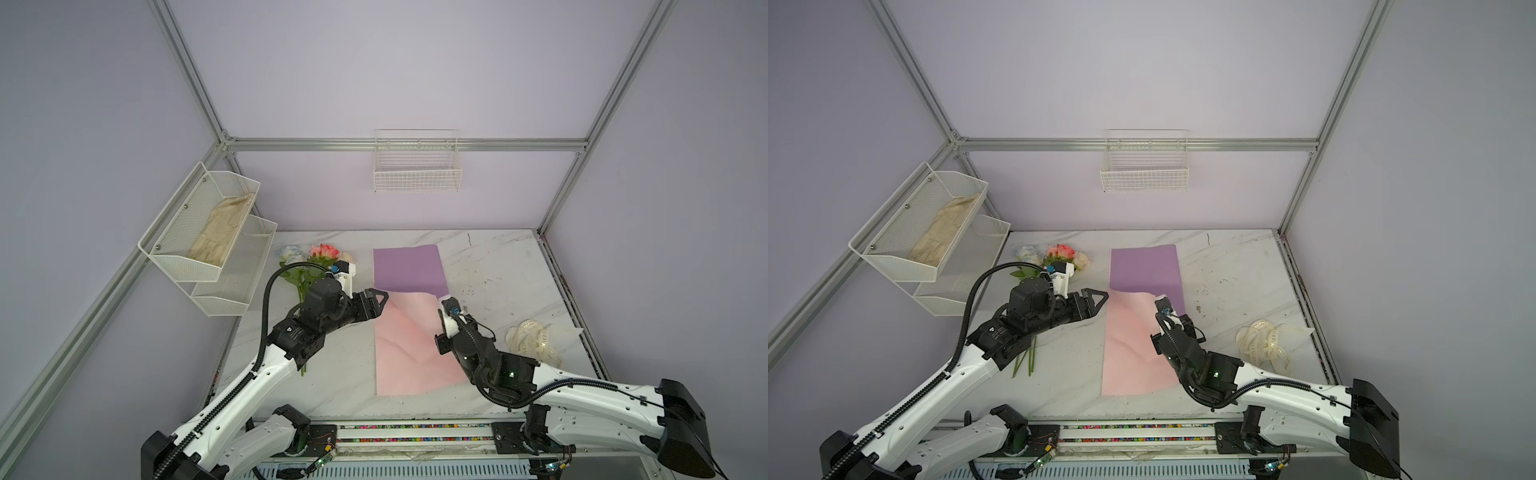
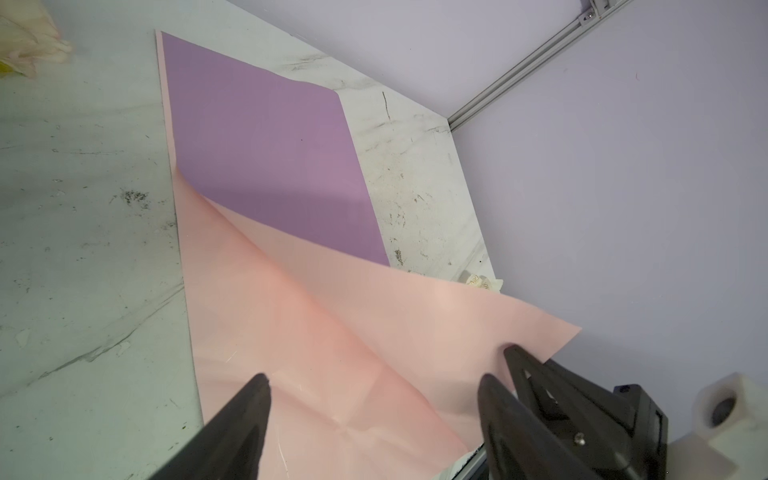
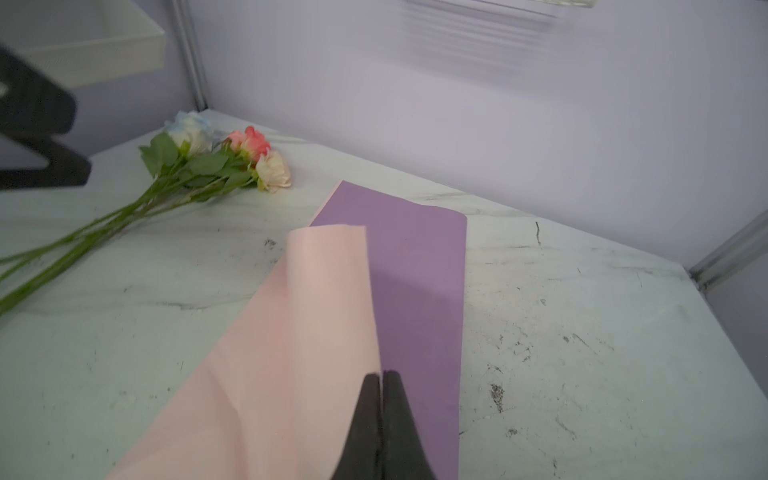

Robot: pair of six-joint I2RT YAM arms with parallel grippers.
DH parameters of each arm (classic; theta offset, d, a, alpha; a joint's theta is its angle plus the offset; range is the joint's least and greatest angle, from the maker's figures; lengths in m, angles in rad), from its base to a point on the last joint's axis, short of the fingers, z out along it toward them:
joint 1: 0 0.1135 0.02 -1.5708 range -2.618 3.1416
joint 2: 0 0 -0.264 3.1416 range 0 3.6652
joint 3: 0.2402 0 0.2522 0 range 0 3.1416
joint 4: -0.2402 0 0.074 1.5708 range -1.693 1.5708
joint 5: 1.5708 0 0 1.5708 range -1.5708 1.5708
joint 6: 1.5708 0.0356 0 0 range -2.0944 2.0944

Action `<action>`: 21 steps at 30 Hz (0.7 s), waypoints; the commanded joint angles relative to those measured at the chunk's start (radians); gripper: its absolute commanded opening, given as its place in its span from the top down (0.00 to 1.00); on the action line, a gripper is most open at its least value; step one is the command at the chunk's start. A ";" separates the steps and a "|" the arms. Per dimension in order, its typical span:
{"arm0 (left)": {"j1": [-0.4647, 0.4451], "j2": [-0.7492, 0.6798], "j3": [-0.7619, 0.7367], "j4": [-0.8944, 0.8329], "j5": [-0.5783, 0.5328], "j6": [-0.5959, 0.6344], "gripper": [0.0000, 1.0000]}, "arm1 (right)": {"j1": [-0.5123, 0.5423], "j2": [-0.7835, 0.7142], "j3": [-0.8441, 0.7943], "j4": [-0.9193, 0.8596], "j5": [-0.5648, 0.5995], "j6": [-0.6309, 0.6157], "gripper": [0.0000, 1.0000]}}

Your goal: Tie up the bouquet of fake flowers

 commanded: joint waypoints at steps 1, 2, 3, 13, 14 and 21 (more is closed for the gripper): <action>0.005 0.097 0.013 0.002 0.023 0.105 0.26 | -0.052 -0.063 0.018 -0.019 0.055 0.257 1.00; 0.005 0.139 0.022 0.002 0.038 0.117 0.27 | -0.069 -0.088 0.016 -0.035 0.086 0.302 1.00; 0.004 0.186 0.038 -0.004 0.043 0.127 0.27 | -0.086 -0.115 0.006 -0.032 0.094 0.314 1.00; 0.005 0.450 0.065 -0.083 0.073 0.080 0.12 | -0.337 -0.225 -0.025 -0.062 -0.005 0.469 1.00; 0.006 0.458 0.049 -0.052 0.093 0.063 0.12 | -0.363 -0.220 -0.027 -0.078 -0.033 0.520 1.00; 0.001 0.531 -0.017 0.164 0.269 -0.088 0.14 | -0.575 -0.216 -0.047 -0.110 -0.262 0.721 1.00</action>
